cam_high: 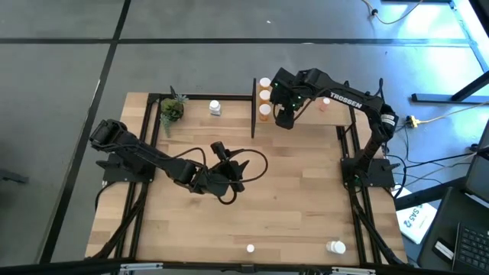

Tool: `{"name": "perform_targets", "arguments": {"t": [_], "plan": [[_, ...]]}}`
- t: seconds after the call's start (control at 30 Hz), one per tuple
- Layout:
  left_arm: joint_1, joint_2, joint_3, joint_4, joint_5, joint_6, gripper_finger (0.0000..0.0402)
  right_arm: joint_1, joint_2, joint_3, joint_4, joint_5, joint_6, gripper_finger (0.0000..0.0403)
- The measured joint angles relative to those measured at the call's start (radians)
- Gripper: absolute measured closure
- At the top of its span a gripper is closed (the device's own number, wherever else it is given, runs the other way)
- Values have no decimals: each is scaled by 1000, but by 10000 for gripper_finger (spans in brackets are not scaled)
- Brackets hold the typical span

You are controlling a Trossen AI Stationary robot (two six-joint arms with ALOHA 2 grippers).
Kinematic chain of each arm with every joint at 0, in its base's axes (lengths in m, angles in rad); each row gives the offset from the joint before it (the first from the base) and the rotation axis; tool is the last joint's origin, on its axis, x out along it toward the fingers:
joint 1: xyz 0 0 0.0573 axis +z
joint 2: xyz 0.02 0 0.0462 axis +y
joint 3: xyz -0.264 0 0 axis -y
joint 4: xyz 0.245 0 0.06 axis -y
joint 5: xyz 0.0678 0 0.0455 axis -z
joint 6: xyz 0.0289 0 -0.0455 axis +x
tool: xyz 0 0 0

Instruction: Pick and place medicine bottles onto shelf by color

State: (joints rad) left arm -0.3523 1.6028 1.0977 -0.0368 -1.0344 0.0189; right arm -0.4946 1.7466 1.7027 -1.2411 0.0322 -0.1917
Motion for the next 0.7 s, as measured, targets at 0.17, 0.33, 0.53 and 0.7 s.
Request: {"name": "perform_targets", "arguments": {"t": [0.17, 0.33, 0.53, 0.7], "plan": [[0, 0, 0, 0, 0, 0, 195, 0, -1, 0, 1, 0, 0, 203], [0, 0, 0, 0, 0, 3, 195, 0, -1, 2, 1, 2, -1, 202], [0, 0, 0, 0, 0, 14, 195, 0, -5, 2, -2, 105, -1, 202], [0, 0, 0, 0, 0, 14, 195, 0, -25, 2, -5, 105, 0, 202]]}}
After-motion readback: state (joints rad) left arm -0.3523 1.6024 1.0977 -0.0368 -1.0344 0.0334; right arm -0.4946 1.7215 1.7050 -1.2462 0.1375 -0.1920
